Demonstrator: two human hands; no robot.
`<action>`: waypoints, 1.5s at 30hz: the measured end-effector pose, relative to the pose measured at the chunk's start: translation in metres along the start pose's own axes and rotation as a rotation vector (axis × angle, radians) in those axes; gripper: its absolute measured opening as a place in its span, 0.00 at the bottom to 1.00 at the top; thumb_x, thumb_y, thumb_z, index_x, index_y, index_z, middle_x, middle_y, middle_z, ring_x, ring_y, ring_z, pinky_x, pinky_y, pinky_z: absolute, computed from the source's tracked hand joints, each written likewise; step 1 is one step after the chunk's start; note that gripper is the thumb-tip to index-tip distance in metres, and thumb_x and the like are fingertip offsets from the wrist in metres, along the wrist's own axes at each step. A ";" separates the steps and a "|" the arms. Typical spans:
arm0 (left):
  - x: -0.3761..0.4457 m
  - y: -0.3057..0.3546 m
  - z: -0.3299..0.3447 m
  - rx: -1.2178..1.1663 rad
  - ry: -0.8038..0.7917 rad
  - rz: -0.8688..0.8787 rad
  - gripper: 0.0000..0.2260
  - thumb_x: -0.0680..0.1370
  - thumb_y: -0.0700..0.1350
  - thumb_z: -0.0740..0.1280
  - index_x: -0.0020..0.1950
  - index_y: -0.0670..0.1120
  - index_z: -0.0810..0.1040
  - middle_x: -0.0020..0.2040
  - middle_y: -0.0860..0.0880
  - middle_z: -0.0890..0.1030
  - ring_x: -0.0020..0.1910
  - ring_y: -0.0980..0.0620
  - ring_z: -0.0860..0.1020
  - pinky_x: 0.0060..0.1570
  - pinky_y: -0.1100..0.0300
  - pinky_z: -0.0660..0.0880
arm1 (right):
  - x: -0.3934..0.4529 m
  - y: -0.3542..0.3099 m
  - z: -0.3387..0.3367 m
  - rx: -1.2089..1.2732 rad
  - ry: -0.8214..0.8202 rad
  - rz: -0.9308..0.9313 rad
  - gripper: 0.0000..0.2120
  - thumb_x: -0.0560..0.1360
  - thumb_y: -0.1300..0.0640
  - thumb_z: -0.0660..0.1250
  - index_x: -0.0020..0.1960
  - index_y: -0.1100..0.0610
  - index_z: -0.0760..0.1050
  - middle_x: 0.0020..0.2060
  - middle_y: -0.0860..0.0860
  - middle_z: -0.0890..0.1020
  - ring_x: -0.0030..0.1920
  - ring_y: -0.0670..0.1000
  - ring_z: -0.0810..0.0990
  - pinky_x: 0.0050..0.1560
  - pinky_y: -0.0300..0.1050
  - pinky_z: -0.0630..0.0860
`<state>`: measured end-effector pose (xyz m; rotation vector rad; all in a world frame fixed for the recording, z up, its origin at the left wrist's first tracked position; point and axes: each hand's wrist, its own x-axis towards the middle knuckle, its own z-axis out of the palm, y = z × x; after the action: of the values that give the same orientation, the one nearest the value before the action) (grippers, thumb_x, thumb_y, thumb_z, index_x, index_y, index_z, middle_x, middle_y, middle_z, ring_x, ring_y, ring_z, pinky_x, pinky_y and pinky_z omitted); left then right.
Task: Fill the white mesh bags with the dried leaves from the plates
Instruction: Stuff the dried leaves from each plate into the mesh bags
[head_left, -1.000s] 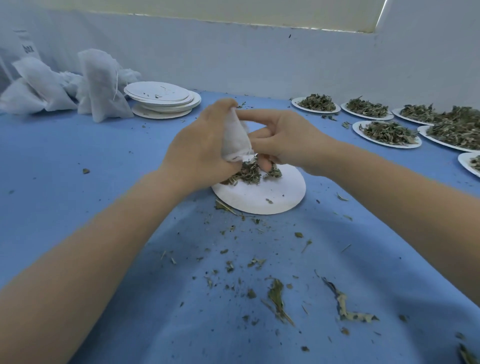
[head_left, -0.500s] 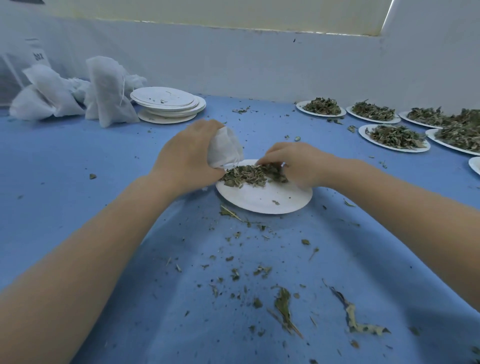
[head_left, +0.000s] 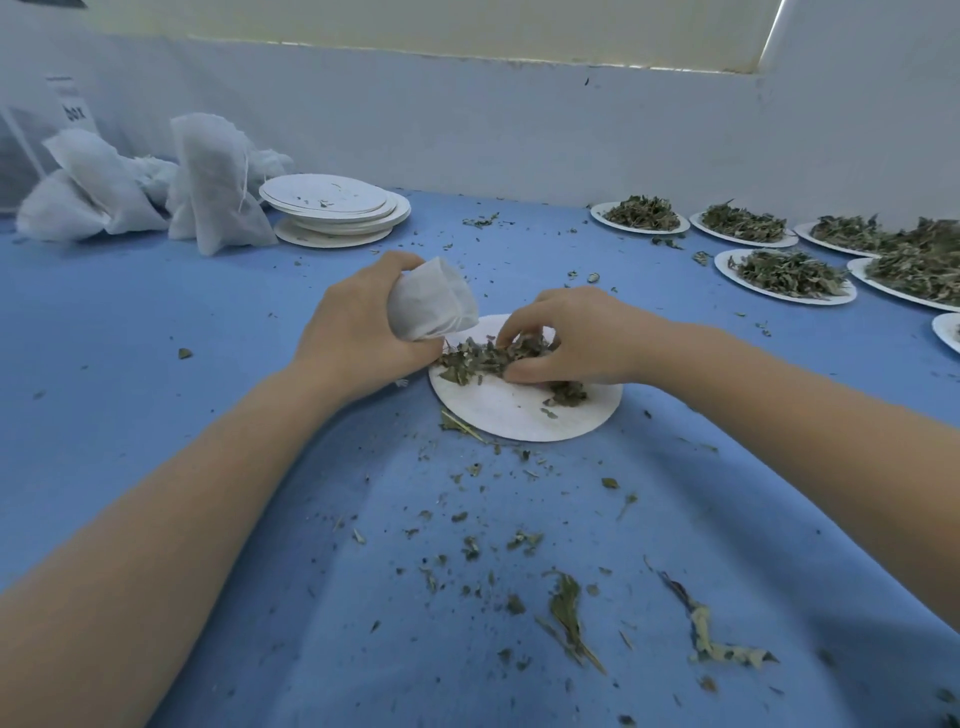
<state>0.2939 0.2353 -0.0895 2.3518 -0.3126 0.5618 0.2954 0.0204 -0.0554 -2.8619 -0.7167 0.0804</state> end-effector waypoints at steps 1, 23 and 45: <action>0.000 0.000 0.000 0.006 -0.005 0.006 0.24 0.66 0.49 0.74 0.59 0.55 0.71 0.48 0.55 0.75 0.46 0.53 0.71 0.45 0.61 0.67 | -0.001 0.001 0.001 -0.012 0.032 -0.005 0.16 0.73 0.45 0.68 0.60 0.45 0.75 0.53 0.50 0.77 0.48 0.47 0.73 0.49 0.44 0.72; 0.001 0.008 -0.002 0.086 -0.057 0.057 0.24 0.66 0.50 0.73 0.60 0.54 0.71 0.52 0.54 0.76 0.47 0.52 0.71 0.45 0.58 0.68 | -0.019 0.007 -0.004 0.012 0.040 0.054 0.10 0.73 0.54 0.69 0.54 0.50 0.80 0.41 0.45 0.82 0.44 0.46 0.80 0.43 0.37 0.73; 0.001 0.034 0.003 0.189 -0.063 0.143 0.24 0.65 0.48 0.73 0.59 0.51 0.72 0.50 0.49 0.78 0.47 0.45 0.75 0.43 0.53 0.73 | -0.014 -0.032 -0.025 -0.041 0.379 -0.199 0.07 0.72 0.60 0.69 0.49 0.58 0.83 0.47 0.55 0.83 0.41 0.51 0.78 0.50 0.48 0.72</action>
<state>0.2832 0.2085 -0.0719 2.5472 -0.4783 0.6092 0.2712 0.0369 -0.0244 -2.7040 -0.9174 -0.4947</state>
